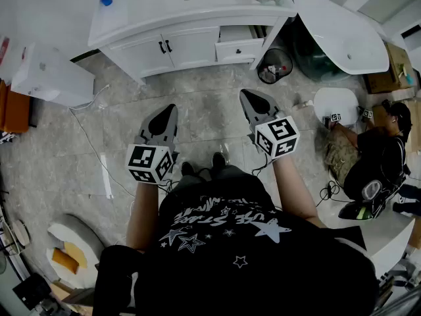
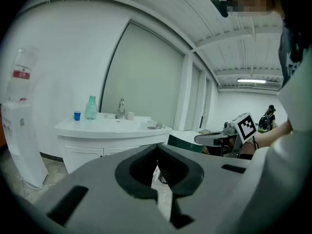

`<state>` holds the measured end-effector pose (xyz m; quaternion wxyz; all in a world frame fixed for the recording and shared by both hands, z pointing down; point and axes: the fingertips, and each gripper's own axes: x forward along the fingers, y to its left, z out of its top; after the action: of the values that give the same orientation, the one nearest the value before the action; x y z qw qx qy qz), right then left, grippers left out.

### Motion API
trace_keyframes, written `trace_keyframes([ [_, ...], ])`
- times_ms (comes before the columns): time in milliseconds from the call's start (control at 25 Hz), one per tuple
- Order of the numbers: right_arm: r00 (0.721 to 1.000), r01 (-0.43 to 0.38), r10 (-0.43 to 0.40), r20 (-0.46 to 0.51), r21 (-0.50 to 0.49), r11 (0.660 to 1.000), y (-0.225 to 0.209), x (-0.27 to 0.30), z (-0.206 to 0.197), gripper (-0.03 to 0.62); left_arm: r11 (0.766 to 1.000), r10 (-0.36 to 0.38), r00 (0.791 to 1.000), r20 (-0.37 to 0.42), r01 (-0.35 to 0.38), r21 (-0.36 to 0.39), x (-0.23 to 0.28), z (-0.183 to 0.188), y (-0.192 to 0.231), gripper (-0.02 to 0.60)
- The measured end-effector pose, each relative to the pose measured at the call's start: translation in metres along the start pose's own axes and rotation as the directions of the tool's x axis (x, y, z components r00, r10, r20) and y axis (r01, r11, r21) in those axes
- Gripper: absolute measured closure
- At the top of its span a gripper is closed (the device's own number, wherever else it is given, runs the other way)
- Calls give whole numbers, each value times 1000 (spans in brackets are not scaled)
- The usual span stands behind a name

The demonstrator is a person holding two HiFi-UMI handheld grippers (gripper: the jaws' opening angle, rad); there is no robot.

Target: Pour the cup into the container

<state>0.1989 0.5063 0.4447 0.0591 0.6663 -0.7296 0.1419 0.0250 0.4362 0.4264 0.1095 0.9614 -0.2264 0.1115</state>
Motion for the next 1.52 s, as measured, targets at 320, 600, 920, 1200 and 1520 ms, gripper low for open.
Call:
trace_keyframes([
  [320, 1000, 1, -1, 26, -15, 1000, 4, 6, 10, 589, 999, 31, 999, -23, -31, 8, -9, -8, 15, 572],
  [600, 999, -45, 45, 25, -22, 999, -5, 20, 7, 588, 995, 95, 995, -16, -95, -12, -9, -13, 22, 572],
  [920, 993, -113, 113, 30, 19, 993, -8, 40, 7, 588, 970, 228, 974, -5, -228, -91, -36, -28, 43, 572],
  [1200, 984, -180, 180, 15, 1, 984, 10, 79, 8, 378, 951, 292, 956, 9, -289, -112, -51, -30, 72, 572],
  [1520, 987, -158, 158, -15, -7, 987, 11, 130, 15, 279, 953, 271, 963, -2, -269, -143, -30, -35, 128, 572],
])
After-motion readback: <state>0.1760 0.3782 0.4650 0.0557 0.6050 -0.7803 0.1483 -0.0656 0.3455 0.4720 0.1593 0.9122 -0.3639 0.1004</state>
